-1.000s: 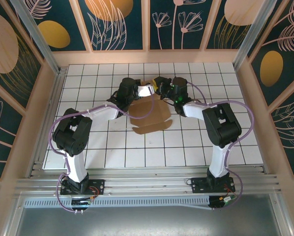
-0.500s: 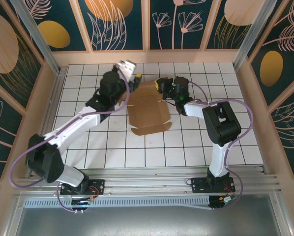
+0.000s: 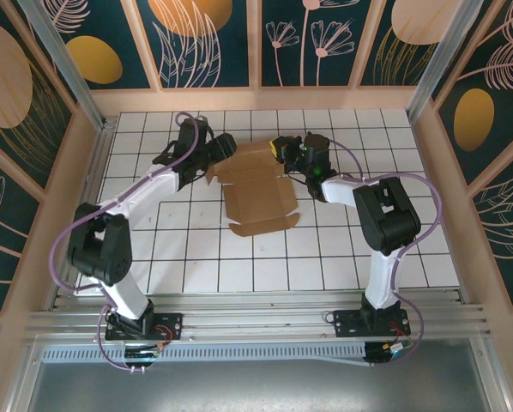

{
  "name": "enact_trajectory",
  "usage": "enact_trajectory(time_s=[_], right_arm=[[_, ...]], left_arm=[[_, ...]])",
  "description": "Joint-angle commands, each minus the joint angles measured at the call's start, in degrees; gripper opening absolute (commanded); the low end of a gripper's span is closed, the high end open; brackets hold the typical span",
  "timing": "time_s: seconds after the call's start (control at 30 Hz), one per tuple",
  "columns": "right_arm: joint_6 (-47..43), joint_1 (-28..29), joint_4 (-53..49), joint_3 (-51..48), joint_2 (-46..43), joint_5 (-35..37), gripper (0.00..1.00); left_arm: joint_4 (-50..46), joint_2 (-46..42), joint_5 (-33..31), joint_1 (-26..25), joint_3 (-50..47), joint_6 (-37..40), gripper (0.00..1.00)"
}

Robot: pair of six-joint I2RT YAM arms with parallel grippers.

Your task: Fold the paper box

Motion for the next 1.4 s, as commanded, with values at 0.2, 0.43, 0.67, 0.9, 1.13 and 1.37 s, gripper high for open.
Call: enact_trajectory(time_s=[0.2,0.43,0.67,0.9,1.13,1.37], right_arm=[[-2.1,-0.5,0.5,-1.6,0.1,-0.9,0.06],[-1.7,-0.5,0.6,-1.6,0.6,-1.3,0.06],[-1.9,-0.6,0.1,-1.9,0.3,-0.7,0.06],[-2.3,-0.7,-0.4,-2.3,0.0,-0.5,0.06],[-3.0,-0.8,-1.1,-2.0,0.0,-0.2,0.06],[-3.9,-0.7,-1.8,-1.2,0.1,-0.4,0.05]], left_arm=[[5.7,8.8,10.5,0.6,4.4,-6.4,0.51],[11.9,10.2,13.9,1.1,2.8,-11.0,0.32],[10.7,9.3,12.8,1.2,2.6,-9.9,0.28],[8.3,1.1,4.5,1.2,-2.8,-0.7,0.53],[11.4,-11.3,3.7,0.7,-16.2,0.7,0.44],[21.5,-11.6,-0.2,-2.5,-27.2,-8.2,0.40]])
